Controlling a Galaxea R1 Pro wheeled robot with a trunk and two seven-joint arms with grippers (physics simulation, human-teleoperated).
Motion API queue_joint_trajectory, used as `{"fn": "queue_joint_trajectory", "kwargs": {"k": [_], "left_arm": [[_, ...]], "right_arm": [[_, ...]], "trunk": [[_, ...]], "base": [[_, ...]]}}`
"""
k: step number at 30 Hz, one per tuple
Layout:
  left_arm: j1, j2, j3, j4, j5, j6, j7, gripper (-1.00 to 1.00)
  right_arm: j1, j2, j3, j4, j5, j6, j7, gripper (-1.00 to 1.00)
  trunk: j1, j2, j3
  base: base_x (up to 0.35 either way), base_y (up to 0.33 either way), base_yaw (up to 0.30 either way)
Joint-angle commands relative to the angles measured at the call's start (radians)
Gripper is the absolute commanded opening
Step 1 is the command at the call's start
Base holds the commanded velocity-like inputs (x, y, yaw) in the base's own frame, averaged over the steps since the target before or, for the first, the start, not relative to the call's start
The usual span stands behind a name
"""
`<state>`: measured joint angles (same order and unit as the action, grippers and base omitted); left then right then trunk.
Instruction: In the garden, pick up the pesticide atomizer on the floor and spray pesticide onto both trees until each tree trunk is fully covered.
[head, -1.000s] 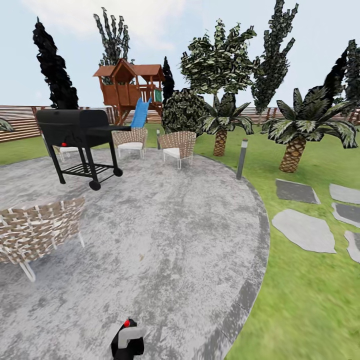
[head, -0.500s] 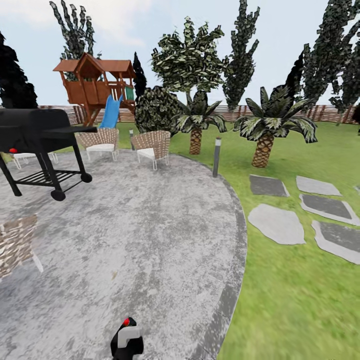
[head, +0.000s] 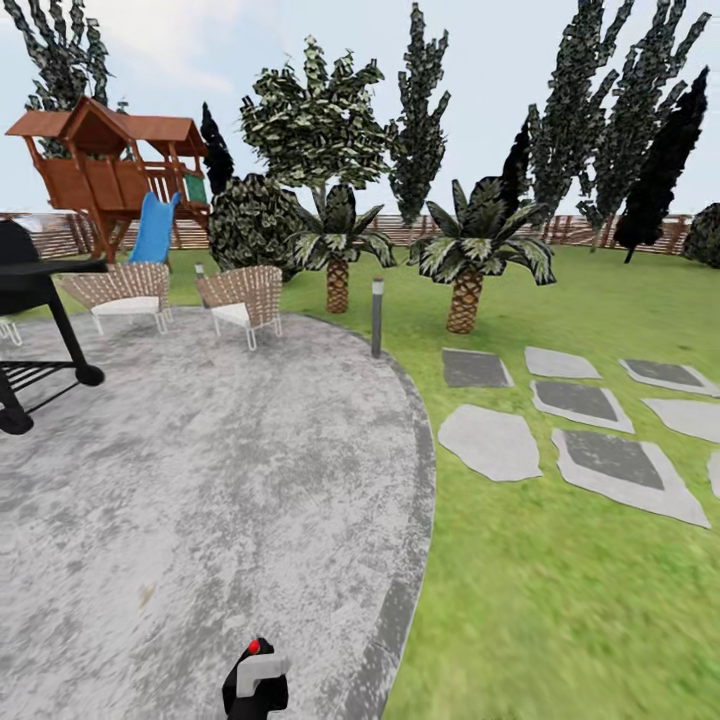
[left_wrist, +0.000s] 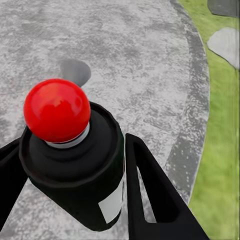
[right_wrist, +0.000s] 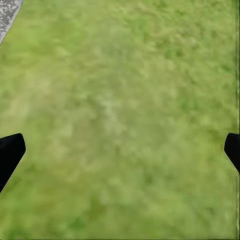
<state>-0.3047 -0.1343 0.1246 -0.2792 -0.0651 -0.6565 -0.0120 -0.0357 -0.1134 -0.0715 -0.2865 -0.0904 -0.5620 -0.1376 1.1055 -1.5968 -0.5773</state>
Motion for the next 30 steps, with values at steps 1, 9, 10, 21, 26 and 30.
{"fn": "queue_joint_trajectory", "kwargs": {"k": [1, 9, 10, 21, 26, 30], "left_arm": [[-0.001, -0.001, 0.007, 0.000, -0.007, -0.003, -0.001, -1.00], [-0.001, -0.001, 0.007, 0.000, -0.007, -0.003, -0.001, -1.00], [-0.001, -0.001, 0.007, 0.000, -0.007, -0.003, -0.001, -1.00], [-0.001, 0.000, 0.007, 0.000, -0.007, -0.003, -0.001, -1.00], [-0.001, 0.000, 0.007, 0.000, -0.007, -0.003, -0.001, -1.00], [-0.001, 0.001, 0.007, 0.000, -0.007, -0.003, -0.002, -1.00]], "right_arm": [[-0.001, 0.000, 0.002, 0.001, -0.009, -0.004, 0.003, 1.00], [-0.001, 0.000, 0.002, 0.001, -0.009, -0.004, 0.003, 1.00], [-0.001, 0.000, 0.002, 0.001, -0.009, -0.004, 0.003, 1.00], [-0.001, 0.000, 0.002, 0.001, -0.009, -0.003, 0.003, 1.00], [-0.001, 0.000, 0.002, 0.001, -0.009, -0.003, 0.003, 1.00], [-0.001, 0.001, 0.002, 0.001, -0.009, -0.003, 0.003, 1.00]], "trunk": [[0.000, 0.000, -0.001], [0.000, 0.000, -0.001], [0.000, 0.000, -0.001], [0.000, 0.000, -0.001], [0.000, 0.000, -0.001], [0.000, 0.000, -0.001]], "base": [[0.107, -0.330, -0.300], [0.098, -0.332, -0.300], [0.092, -0.334, -0.300], [0.090, -0.334, -0.300], [0.093, -0.334, -0.300], [0.120, -0.334, -0.300]]}}
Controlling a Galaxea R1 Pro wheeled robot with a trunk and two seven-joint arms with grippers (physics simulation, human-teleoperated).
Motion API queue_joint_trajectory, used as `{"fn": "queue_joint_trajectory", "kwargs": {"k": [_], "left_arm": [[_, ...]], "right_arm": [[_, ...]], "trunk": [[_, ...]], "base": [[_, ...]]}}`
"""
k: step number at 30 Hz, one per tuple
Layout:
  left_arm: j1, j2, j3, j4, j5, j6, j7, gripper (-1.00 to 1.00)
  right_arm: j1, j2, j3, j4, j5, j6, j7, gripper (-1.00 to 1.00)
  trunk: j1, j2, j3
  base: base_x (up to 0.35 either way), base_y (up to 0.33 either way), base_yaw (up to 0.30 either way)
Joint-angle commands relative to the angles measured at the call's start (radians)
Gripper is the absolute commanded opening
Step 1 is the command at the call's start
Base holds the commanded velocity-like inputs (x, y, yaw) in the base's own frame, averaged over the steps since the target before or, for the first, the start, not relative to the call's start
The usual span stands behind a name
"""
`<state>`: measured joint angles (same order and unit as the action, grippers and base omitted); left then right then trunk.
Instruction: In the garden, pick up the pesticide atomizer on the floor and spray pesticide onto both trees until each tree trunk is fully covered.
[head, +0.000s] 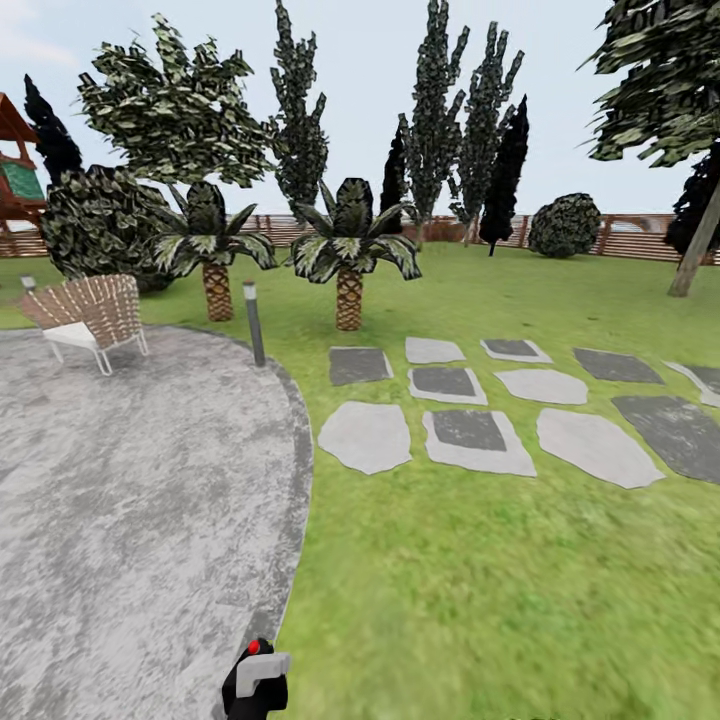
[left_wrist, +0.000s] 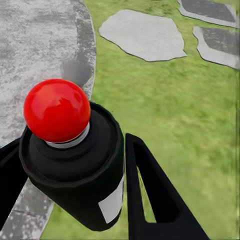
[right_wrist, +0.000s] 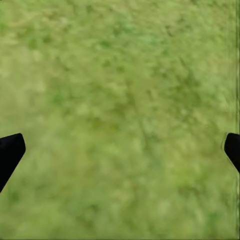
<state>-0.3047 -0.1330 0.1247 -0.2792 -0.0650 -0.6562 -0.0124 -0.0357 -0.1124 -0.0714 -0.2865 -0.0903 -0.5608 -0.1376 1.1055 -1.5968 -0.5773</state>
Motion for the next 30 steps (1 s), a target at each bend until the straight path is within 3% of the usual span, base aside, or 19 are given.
{"fn": "queue_joint_trajectory", "kwargs": {"k": [1, 16, 25, 30], "left_arm": [[-0.001, -0.001, 0.007, 0.000, -0.007, -0.003, -0.001, -1.00], [-0.001, 0.000, 0.006, 0.000, -0.007, -0.002, -0.001, -1.00], [-0.001, 0.000, 0.006, 0.000, -0.007, -0.002, -0.001, -1.00], [-0.001, 0.000, 0.006, 0.000, -0.008, -0.002, -0.001, -1.00]], "right_arm": [[-0.001, 0.000, 0.002, 0.001, -0.009, -0.004, 0.003, 1.00], [-0.001, 0.001, 0.002, 0.001, -0.009, -0.004, 0.003, 1.00], [-0.001, 0.001, 0.002, 0.001, -0.009, -0.004, 0.003, 1.00], [-0.001, 0.001, 0.002, 0.001, -0.009, -0.004, 0.003, 1.00]], "trunk": [[0.000, 0.000, -0.001], [0.000, 0.000, -0.001], [0.000, 0.000, -0.001], [0.000, 0.000, -0.001]], "base": [[0.153, -0.332, -0.300], [0.253, -0.255, -0.300], [0.341, -0.058, -0.289], [0.349, -0.004, -0.101]]}}
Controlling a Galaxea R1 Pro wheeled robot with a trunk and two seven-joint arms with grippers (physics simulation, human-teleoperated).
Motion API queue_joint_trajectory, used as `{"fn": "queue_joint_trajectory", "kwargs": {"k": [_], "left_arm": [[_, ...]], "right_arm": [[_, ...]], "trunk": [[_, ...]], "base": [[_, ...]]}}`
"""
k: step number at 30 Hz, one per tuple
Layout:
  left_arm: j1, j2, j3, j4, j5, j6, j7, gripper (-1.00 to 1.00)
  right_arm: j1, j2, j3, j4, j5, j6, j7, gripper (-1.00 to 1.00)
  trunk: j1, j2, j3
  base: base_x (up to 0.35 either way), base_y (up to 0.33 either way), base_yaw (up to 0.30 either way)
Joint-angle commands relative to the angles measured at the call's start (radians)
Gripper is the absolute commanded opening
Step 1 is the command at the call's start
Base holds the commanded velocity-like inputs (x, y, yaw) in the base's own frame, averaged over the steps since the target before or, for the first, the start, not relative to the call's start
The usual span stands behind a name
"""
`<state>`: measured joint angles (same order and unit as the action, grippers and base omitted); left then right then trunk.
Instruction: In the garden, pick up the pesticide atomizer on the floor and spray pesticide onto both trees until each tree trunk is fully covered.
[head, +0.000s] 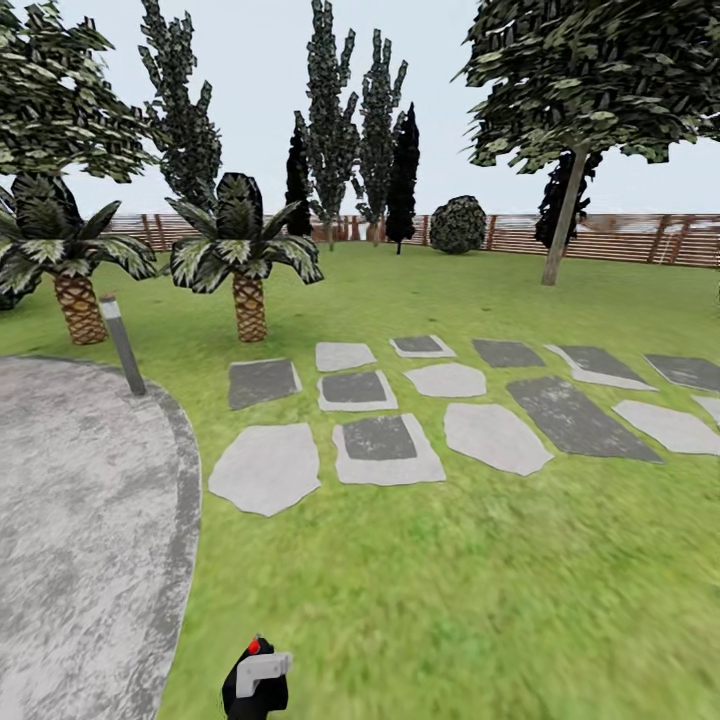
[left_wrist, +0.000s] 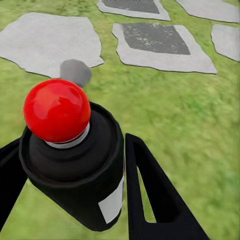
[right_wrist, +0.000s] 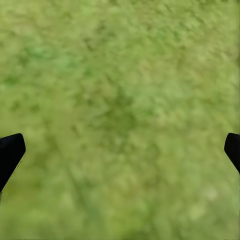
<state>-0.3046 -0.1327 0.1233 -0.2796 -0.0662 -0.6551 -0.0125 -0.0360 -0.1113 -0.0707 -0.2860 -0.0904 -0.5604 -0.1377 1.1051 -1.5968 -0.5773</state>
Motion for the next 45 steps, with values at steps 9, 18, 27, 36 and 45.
{"fn": "queue_joint_trajectory", "kwargs": {"k": [9, 18, 27, 36, 45], "left_arm": [[-0.001, -0.001, 0.007, 0.000, -0.007, -0.003, -0.001, -1.00], [-0.001, 0.001, 0.007, 0.002, -0.007, -0.003, -0.001, -1.00], [-0.001, 0.001, 0.007, 0.002, -0.007, -0.003, -0.001, -1.00], [-0.001, 0.002, 0.007, 0.002, -0.007, -0.003, -0.001, -1.00], [-0.001, 0.002, 0.007, 0.002, -0.006, -0.003, -0.002, -1.00]], "right_arm": [[0.000, 0.000, 0.002, 0.001, -0.009, -0.004, 0.003, 1.00], [-0.001, 0.000, 0.002, 0.001, -0.009, -0.004, 0.003, 1.00], [0.000, 0.001, 0.002, 0.001, -0.009, -0.004, 0.003, 1.00], [-0.001, 0.000, 0.002, 0.002, -0.009, -0.004, 0.003, 1.00], [0.000, 0.000, 0.002, 0.002, -0.008, -0.004, 0.003, 1.00]], "trunk": [[0.001, 0.000, -0.001], [0.001, 0.000, 0.001], [0.001, 0.000, 0.003], [0.001, 0.000, 0.004], [0.001, 0.000, 0.004]], "base": [[0.350, 0.000, -0.017], [0.350, 0.000, -0.207], [0.350, 0.000, -0.289], [0.350, 0.000, -0.296], [0.350, 0.000, -0.299]]}}
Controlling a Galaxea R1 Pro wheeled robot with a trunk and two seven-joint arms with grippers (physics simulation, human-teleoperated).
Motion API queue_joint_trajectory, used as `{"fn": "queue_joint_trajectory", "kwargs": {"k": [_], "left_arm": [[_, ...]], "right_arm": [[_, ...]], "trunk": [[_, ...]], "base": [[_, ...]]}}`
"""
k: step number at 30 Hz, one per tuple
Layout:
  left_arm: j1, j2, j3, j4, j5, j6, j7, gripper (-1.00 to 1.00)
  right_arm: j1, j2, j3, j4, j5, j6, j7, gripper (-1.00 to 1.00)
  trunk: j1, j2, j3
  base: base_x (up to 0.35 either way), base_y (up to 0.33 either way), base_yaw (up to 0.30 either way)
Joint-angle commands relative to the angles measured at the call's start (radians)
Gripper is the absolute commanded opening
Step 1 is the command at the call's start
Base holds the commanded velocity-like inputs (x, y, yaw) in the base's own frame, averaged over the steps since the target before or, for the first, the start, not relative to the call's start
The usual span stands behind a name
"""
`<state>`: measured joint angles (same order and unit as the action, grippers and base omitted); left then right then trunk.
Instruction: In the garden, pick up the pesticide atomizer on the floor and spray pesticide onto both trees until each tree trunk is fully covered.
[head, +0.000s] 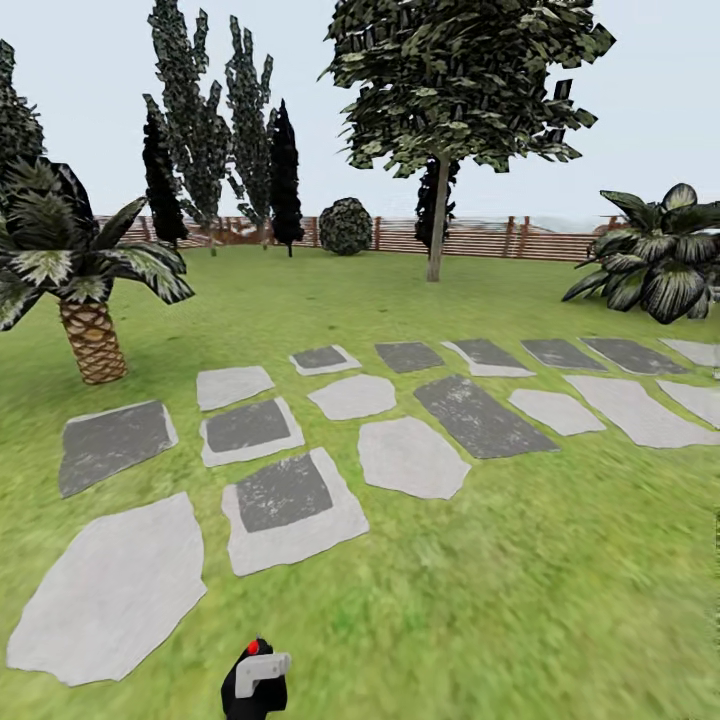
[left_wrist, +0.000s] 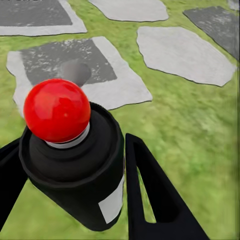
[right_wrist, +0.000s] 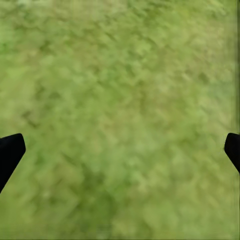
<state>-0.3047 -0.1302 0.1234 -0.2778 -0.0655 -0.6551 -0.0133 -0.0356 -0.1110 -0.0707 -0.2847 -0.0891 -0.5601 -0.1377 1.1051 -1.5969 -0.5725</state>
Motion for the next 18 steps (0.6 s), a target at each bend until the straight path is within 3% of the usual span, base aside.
{"fn": "queue_joint_trajectory", "kwargs": {"k": [1, 18], "left_arm": [[-0.001, -0.001, 0.007, 0.000, -0.007, -0.003, -0.002, -1.00], [-0.001, -0.001, 0.006, 0.000, -0.008, -0.003, -0.005, -1.00]], "right_arm": [[-0.001, 0.000, 0.002, 0.001, -0.009, -0.004, 0.003, 1.00], [-0.001, 0.001, 0.002, 0.002, -0.009, -0.003, 0.004, 1.00]], "trunk": [[0.001, 0.000, -0.001], [0.001, 0.000, -0.001]], "base": [[0.350, 0.000, -0.300], [0.350, 0.000, -0.300]]}}
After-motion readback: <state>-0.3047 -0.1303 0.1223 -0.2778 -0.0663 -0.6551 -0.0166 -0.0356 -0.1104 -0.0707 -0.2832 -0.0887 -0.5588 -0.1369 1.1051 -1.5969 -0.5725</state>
